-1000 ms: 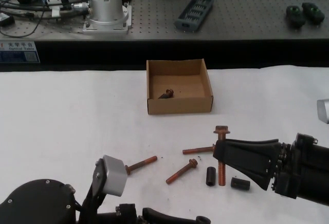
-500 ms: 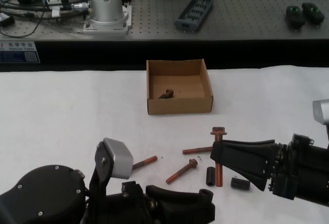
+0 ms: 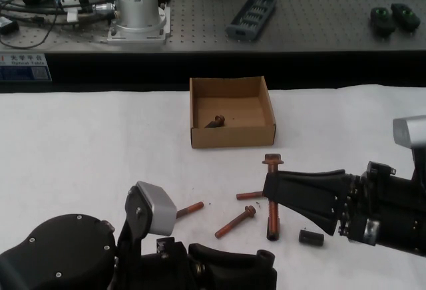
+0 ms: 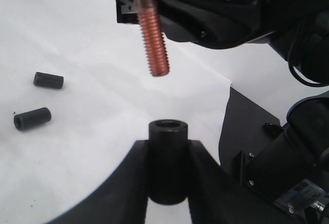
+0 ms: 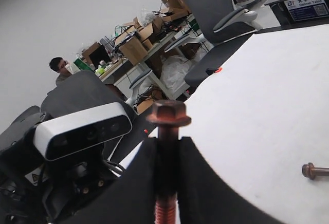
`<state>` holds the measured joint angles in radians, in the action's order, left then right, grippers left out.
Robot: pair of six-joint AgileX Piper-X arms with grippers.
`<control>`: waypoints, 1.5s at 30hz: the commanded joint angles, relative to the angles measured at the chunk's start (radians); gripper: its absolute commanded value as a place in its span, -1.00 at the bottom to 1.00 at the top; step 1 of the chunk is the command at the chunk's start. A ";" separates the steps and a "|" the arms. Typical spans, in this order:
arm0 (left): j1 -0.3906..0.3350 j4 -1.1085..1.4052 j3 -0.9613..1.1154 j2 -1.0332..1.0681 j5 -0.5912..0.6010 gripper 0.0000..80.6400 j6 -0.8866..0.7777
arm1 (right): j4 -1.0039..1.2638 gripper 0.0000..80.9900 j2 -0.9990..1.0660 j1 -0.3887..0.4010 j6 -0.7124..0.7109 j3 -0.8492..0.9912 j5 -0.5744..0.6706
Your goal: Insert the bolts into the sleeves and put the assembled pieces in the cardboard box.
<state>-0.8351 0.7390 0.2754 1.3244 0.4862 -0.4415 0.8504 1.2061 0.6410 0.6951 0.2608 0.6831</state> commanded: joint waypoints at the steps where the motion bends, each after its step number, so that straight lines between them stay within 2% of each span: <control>1: 0.002 0.017 0.010 0.001 -0.003 -0.79 0.025 | 0.022 -0.87 0.004 0.002 0.008 0.012 0.027; 21: 0.025 0.026 0.049 0.001 -0.001 -0.79 0.059 | 0.022 -0.87 0.004 0.002 0.011 0.012 0.041; 27: 0.025 0.018 0.062 0.001 0.065 -0.79 0.059 | 0.022 -0.87 0.004 0.002 0.011 0.012 0.041; 34: 0.025 0.019 0.061 0.001 0.056 -0.79 0.056 | 0.005 -0.87 0.004 0.002 0.009 0.012 0.041; 45: 0.025 0.019 0.061 0.001 -0.024 -0.79 0.003 | 0.000 -0.87 0.004 0.002 0.009 0.012 0.041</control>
<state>-0.8147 0.7341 0.3233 1.3244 0.5093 -0.4120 0.8581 1.2061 0.6410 0.7026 0.2649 0.7116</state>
